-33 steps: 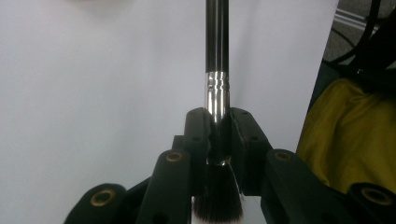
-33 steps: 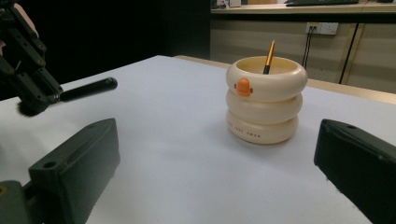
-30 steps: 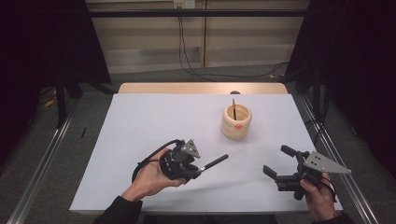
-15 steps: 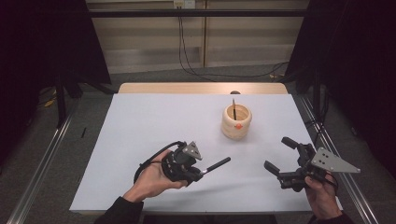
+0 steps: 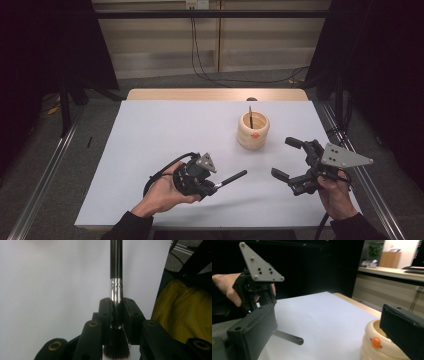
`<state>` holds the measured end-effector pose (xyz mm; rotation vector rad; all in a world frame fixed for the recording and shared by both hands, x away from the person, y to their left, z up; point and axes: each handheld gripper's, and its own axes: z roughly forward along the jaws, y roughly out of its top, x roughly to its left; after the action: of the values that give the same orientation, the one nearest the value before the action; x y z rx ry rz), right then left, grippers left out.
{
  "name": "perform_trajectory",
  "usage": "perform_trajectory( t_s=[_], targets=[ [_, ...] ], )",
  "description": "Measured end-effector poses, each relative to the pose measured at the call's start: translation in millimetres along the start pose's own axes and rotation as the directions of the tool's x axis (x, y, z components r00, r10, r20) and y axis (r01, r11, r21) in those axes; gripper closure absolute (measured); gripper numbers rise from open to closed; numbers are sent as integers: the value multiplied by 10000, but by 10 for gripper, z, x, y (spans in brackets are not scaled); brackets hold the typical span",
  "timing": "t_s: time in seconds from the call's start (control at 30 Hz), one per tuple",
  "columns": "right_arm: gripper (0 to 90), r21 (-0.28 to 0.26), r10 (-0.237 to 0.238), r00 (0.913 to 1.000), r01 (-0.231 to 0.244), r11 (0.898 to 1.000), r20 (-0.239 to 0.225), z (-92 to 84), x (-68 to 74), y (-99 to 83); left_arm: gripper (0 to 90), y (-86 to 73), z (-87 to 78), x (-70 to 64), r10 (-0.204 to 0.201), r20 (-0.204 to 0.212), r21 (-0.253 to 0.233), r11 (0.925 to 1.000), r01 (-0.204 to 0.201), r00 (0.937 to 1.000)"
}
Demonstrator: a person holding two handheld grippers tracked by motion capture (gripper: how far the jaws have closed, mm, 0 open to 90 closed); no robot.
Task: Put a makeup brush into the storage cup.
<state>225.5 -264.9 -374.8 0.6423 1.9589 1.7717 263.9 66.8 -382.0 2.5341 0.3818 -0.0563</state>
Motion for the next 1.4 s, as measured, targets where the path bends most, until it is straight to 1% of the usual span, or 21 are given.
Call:
perform_trajectory(
  t_s=[0.1,0.13,0.27,0.3,0.4,0.43,0.47,0.57,0.63,0.67,0.7,0.77,0.83,0.9,0.97,1.03,1.07,1.17,1.2,1.33,1.4],
  targets=[
    [13,223,-32,9996,38,9997,-271,85,-15,49,777,0,-7,13,148,-1,166,9998,-148,9999],
    [18,284,-55,9996,63,9996,-286,105,-18,56,777,-3,0,8,13,-14,64,10000,-12,10000],
    [32,657,-75,9991,103,9978,-422,201,-16,49,777,-7,5,11,52,22,119,9999,-52,10000],
    [34,710,-68,9988,102,9974,-481,222,-13,43,777,-8,11,1,-105,5,41,9999,105,9999],
    [88,932,-96,9978,158,9955,-663,268,-8,45,777,-4,11,-2,-25,8,152,9999,25,10000],
    [109,983,-118,9973,189,9950,-718,279,-11,51,777,1,4,11,221,23,299,9993,-222,9998],
    [126,1126,-102,9967,193,9934,-808,291,-18,64,777,-1,14,0,44,32,156,9999,-44,10000],
    [158,1342,-88,9937,238,9907,-1118,338,-35,89,778,-1,18,-10,-71,35,166,9998,71,10000],
    [157,1533,-30,9863,286,9878,-1647,373,-58,97,777,0,22,-1,61,68,217,9997,-63,10000],
    [148,1510,137,9743,209,9883,-2248,390,-75,93,777,0,25,1,72,104,237,9997,-74,9999],
    [136,1562,193,9694,197,9875,-2447,407,-83,90,777,0,27,0,96,102,280,9996,-99,9999],
    [126,1874,286,9663,206,9821,-2560,443,-79,86,778,-1,32,-3,123,103,302,9995,-126,9999],
    [112,2290,344,9661,261,9731,-2560,479,-67,76,777,-1,30,-8,157,95,386,9991,-161,9998],
    [113,2652,198,9643,529,9627,-2641,508,-53,68,777,3,38,-22,76,86,262,9996,-78,9999],
    [137,3050,224,9560,711,9497,-2926,535,-41,70,778,11,38,-22,219,143,346,9991,-224,9997],
    [160,3431,136,9504,989,9341,-3108,572,-29,68,778,13,48,-35,123,149,314,9994,-127,9998],
    [171,3643,115,9474,1117,9245,-3197,588,-18,66,777,18,46,-32,289,99,465,9985,-294,9995],
    [204,4171,92,9321,1531,8959,-3620,649,10,45,778,10,67,-48,35,163,357,9994,-41,9999],
    [220,4443,69,9272,1729,8790,-3744,675,24,37,778,10,68,-40,126,183,376,9992,-133,9998],
    [258,4971,-24,9169,2186,8397,-3992,744,49,15,777,7,83,-41,216,248,562,9982,-230,9995],
    [270,5264,-70,9118,2433,8147,-4105,776,56,18,777,8,95,-44,231,311,538,9982,-247,9992]
  ],
)
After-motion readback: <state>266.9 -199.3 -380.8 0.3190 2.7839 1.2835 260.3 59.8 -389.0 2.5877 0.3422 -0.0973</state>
